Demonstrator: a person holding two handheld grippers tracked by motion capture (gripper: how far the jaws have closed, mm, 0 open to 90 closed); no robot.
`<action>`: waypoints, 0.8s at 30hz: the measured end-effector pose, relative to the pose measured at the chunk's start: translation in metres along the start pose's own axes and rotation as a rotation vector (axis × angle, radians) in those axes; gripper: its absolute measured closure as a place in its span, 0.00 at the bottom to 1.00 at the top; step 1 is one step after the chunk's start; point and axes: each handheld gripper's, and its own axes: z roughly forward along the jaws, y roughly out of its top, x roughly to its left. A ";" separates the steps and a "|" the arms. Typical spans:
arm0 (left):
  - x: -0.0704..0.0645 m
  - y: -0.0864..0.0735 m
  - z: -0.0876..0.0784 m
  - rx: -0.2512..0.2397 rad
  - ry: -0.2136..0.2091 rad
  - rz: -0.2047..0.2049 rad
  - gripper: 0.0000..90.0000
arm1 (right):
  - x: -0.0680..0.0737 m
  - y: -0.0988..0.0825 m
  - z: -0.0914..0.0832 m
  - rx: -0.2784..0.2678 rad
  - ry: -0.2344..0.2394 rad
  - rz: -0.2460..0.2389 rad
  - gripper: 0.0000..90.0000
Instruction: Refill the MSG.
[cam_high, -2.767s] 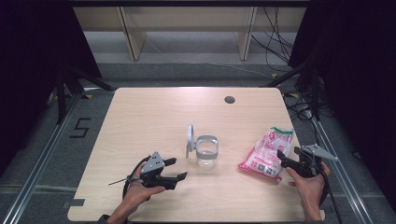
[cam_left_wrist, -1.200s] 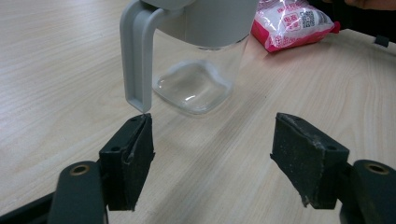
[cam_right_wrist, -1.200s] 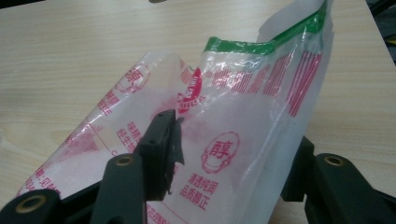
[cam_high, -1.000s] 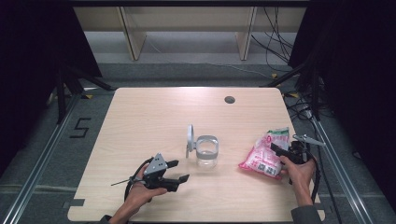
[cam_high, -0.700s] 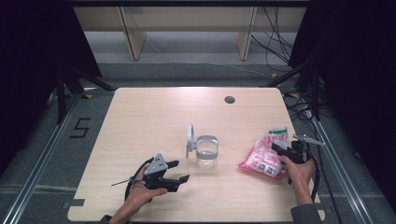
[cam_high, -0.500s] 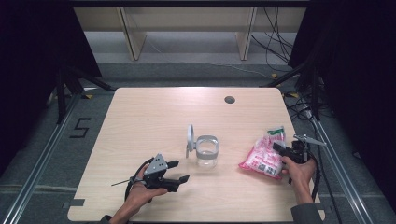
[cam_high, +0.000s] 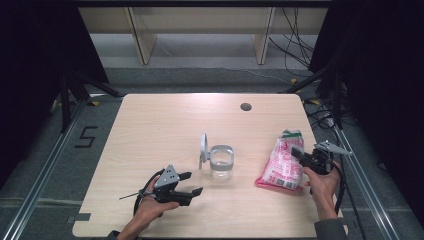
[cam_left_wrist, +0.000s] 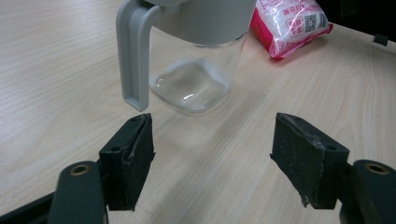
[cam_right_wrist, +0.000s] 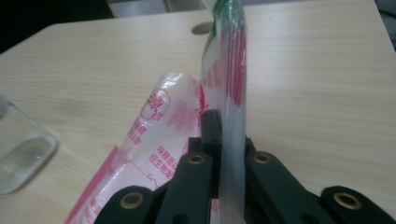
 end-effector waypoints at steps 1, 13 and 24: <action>0.000 0.000 0.000 0.002 -0.001 0.001 0.32 | 0.003 0.002 -0.003 -0.015 0.008 -0.002 1.00; -0.006 0.000 0.003 0.008 -0.015 0.005 0.32 | 0.030 0.016 -0.027 -0.106 0.119 -0.050 1.00; -0.010 -0.001 0.006 0.012 -0.026 0.004 0.32 | 0.062 0.028 -0.038 -0.149 0.194 -0.120 1.00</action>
